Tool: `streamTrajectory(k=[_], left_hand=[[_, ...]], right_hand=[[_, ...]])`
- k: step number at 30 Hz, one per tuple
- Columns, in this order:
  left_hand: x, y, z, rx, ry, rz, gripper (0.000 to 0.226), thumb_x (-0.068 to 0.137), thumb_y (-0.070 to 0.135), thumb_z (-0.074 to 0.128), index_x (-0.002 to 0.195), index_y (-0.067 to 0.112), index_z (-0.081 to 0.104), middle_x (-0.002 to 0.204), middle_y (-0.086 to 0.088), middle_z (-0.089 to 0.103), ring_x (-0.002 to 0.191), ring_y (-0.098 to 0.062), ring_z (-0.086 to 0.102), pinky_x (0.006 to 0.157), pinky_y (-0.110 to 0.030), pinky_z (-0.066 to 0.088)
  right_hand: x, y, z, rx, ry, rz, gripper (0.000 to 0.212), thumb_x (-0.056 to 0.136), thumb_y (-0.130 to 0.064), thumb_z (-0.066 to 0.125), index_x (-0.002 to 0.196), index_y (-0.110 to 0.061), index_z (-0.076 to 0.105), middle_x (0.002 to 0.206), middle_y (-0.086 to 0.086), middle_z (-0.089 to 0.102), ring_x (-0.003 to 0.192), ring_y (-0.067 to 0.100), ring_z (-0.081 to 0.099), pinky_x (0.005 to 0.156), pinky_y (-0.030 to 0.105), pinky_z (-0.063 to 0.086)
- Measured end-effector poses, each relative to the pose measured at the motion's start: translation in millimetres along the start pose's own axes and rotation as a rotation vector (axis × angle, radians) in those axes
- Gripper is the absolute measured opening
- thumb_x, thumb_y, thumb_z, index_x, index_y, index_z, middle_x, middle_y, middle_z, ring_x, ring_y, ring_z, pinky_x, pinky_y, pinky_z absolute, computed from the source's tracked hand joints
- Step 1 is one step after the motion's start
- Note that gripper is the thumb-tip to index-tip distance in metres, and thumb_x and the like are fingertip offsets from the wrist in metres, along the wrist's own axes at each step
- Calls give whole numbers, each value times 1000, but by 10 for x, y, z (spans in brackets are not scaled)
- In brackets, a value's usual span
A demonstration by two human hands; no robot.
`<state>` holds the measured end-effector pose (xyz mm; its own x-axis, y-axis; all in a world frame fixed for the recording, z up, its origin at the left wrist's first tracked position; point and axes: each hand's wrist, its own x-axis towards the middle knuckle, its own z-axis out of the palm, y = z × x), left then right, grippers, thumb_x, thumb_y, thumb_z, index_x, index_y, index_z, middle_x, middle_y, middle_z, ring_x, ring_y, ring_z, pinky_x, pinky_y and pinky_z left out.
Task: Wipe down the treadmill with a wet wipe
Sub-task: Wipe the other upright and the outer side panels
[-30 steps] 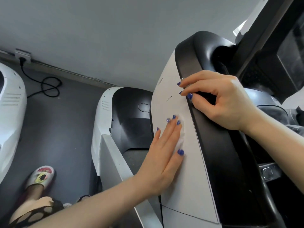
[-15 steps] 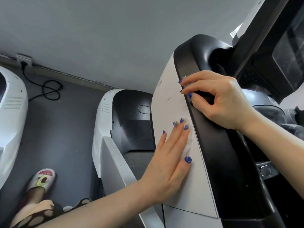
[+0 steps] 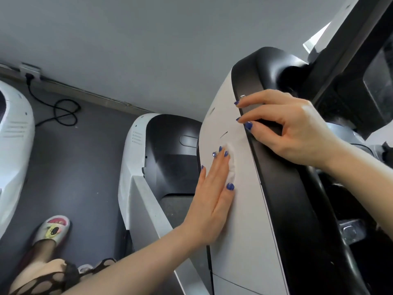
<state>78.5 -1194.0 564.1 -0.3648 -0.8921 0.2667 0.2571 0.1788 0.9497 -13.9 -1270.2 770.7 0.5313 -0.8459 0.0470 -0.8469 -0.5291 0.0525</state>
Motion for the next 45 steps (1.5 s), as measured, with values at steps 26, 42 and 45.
streamTrajectory(k=[26,42,45], left_hand=[[91,-293,6,-63,40,-41,61,104,43,24,157,33,-5,166,24,-8,155,-6,-7,122,-21,-10],[225,-206,-87,-45,-16,-54,61,102,48,18,156,38,-9,166,26,-10,154,-1,-8,123,-25,-11],[394,-197,-147,-16,-14,-56,57,103,48,18,153,42,-8,164,28,-12,152,3,-9,124,-28,-9]], right_hand=[[679,247,209,15,37,3,20,95,-15,61,93,-6,78,114,0,70,87,26,69,76,41,52],[679,238,219,-9,77,13,21,95,-16,60,92,-6,78,113,-1,71,78,28,68,76,34,51],[676,238,222,-14,74,10,21,95,-16,60,91,-6,78,112,-1,71,75,26,67,76,30,50]])
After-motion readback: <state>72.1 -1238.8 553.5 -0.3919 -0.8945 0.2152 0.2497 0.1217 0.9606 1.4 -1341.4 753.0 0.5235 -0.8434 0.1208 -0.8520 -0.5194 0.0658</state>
